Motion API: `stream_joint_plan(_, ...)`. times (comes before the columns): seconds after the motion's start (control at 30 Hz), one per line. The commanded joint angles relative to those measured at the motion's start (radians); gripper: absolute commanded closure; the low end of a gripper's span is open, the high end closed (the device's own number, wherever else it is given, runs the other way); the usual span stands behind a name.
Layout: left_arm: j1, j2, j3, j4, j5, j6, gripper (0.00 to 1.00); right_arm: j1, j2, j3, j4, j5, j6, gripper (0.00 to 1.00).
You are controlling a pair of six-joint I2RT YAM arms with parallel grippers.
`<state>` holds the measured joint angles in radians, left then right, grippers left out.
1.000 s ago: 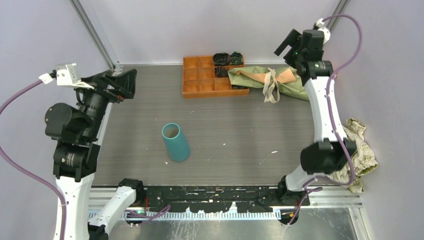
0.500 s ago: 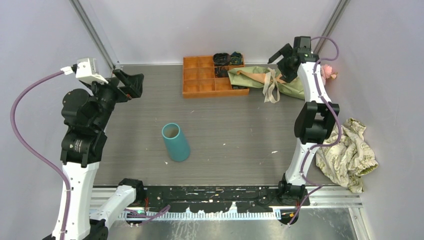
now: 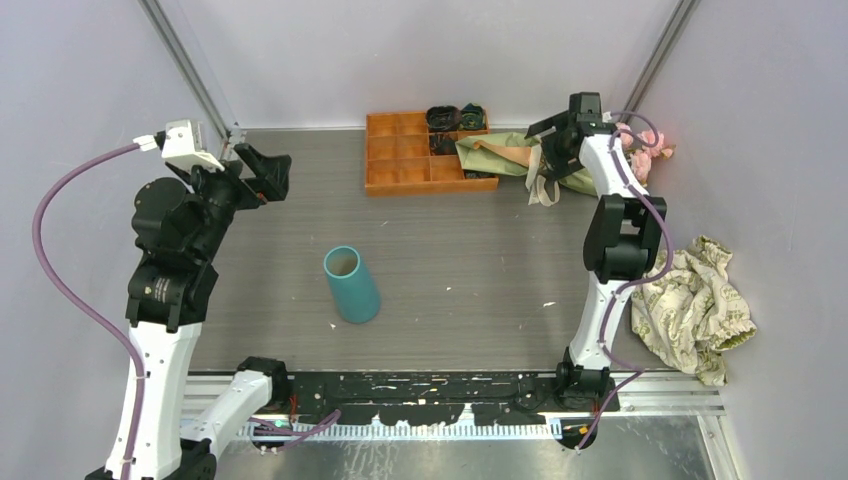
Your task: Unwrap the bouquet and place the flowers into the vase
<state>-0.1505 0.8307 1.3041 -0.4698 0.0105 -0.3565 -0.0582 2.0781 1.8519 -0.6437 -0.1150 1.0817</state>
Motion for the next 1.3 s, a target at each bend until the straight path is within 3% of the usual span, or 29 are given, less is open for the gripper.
stream_joint_plan(0.0,0.002,-0.015,0.018,0.013,-0.031,0.023,0.02,0.009,0.007,-0.028,0.043,0.088,0.097,0.00)
stream_joint_plan(0.37,0.001,-0.010,0.020,-0.002,-0.061,0.026,0.02,0.045,0.268,0.264,-0.086,0.209,0.097,0.00)
stream_joint_plan(0.5,0.002,-0.011,0.027,-0.014,-0.070,0.031,0.03,0.054,0.339,0.299,-0.082,0.205,0.090,0.00)
stream_joint_plan(0.53,0.002,-0.012,0.028,-0.016,-0.071,0.032,0.03,0.055,0.349,0.295,-0.074,0.200,0.087,0.06)
stream_joint_plan(0.6,0.002,-0.016,0.031,-0.021,-0.076,0.033,0.03,0.055,0.353,0.268,-0.040,0.187,0.079,0.28)
stream_joint_plan(0.7,0.001,-0.023,0.031,-0.026,-0.079,0.033,0.03,0.056,0.322,0.208,0.003,0.194,0.067,0.87)
stream_joint_plan(0.73,0.001,-0.024,0.031,-0.028,-0.080,0.032,0.03,0.056,0.305,0.203,0.006,0.203,0.058,0.96)
stream_joint_plan(1.0,0.002,-0.032,0.036,-0.035,-0.071,0.005,0.04,0.055,0.117,0.179,-0.018,0.267,-0.053,0.99)
stream_joint_plan(1.27,0.001,-0.042,0.034,-0.034,-0.054,-0.038,0.05,0.058,-0.254,-0.030,0.031,0.257,-0.204,0.99)
